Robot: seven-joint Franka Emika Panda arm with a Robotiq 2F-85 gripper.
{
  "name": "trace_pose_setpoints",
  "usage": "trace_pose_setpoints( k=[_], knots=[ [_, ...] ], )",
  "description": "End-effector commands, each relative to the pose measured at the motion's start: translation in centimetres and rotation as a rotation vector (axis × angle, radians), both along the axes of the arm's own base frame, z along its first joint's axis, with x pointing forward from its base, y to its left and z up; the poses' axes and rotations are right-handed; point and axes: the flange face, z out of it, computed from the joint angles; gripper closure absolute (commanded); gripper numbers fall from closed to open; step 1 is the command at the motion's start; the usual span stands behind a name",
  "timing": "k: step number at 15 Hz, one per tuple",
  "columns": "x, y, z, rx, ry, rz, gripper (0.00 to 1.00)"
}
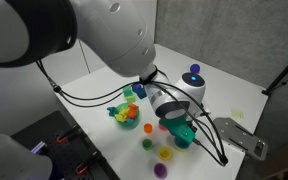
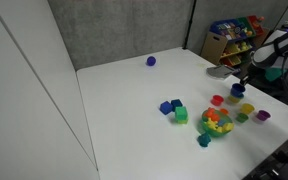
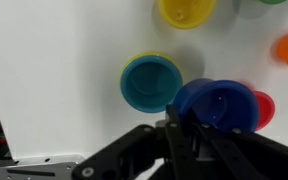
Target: Put the blue cup into the other
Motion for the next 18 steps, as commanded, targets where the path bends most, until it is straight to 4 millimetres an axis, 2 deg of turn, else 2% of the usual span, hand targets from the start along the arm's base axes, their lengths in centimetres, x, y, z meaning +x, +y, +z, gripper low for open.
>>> trace_pose_setpoints(
  k=[1,5,8,13,18],
  knots=[
    [-0.9,-2.6,1.6,0.009,-0.021,-0.050,0.96],
    [-1.6,-5.2,0.9,0.005,-0.024,-0.101,0.96],
    [-1.6,-6.2,0.2,0.006,-0.023,-0.115,0.96],
    [-0.6,-6.8,-1.0,0.009,-0.024,-0.125,0.96],
    [0.4,-6.6,-2.4,0.024,-0.021,-0.114,0.96]
  ],
)
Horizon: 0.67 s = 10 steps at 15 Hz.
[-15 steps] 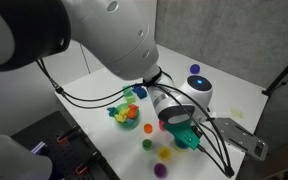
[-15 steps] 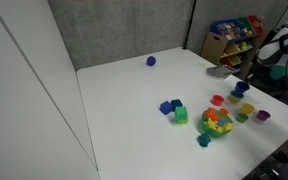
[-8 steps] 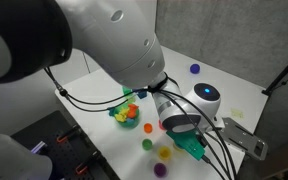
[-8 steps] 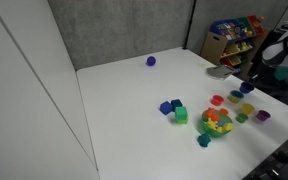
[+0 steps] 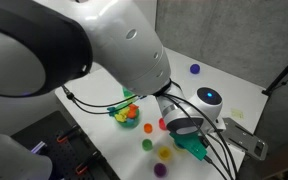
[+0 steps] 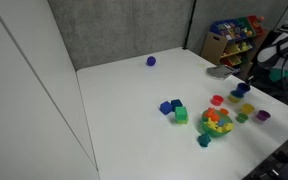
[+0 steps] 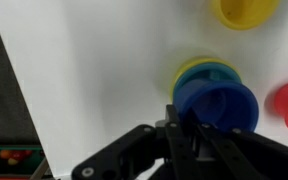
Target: Put the blue cup into the other
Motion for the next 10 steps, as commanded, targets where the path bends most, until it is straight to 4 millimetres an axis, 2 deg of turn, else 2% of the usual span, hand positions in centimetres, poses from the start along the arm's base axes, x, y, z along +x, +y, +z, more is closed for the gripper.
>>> trace_pose_setpoints(
  k=[1,10],
  knots=[
    [1.1,-0.1,-0.7,0.034,0.000,-0.006,0.96],
    [0.4,0.8,-2.6,0.056,0.041,0.001,0.96]
  ],
)
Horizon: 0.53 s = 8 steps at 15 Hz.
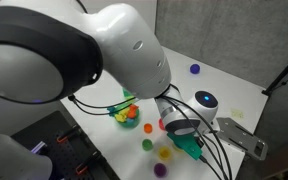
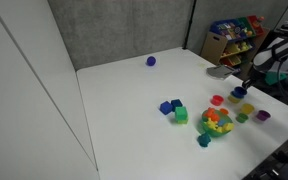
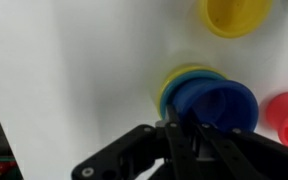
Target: Put the blue cup into the other
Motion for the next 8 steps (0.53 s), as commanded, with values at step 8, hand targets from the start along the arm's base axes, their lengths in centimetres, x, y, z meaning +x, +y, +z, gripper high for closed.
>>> trace_pose_setpoints(
  k=[8],
  knots=[
    [-0.48,0.70,-0.68,0.084,0.072,-0.014,0.65]
  ],
)
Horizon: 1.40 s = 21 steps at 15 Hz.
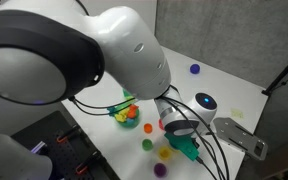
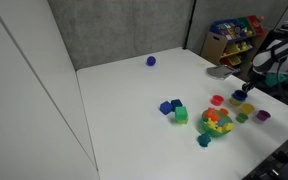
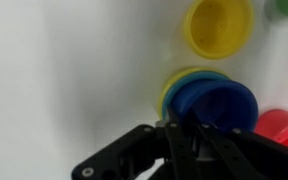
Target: Put the blue cup into the other
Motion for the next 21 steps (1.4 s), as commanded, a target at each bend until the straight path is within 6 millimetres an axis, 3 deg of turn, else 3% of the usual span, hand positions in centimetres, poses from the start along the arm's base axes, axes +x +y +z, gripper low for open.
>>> trace_pose_setpoints(
  k=[1,5,9,16,21],
  knots=[
    [0.1,0.1,0.6,0.044,0.022,-0.021,0.64],
    [0.1,0.3,2.4,0.063,0.032,-0.037,0.33],
    [0.8,1.7,6.0,0.041,0.052,-0.034,0.02],
    [1.6,8.1,11.6,-0.027,0.096,-0.086,0.00],
    [-0.4,14.2,14.8,-0.055,0.158,-0.103,0.00]
  ],
)
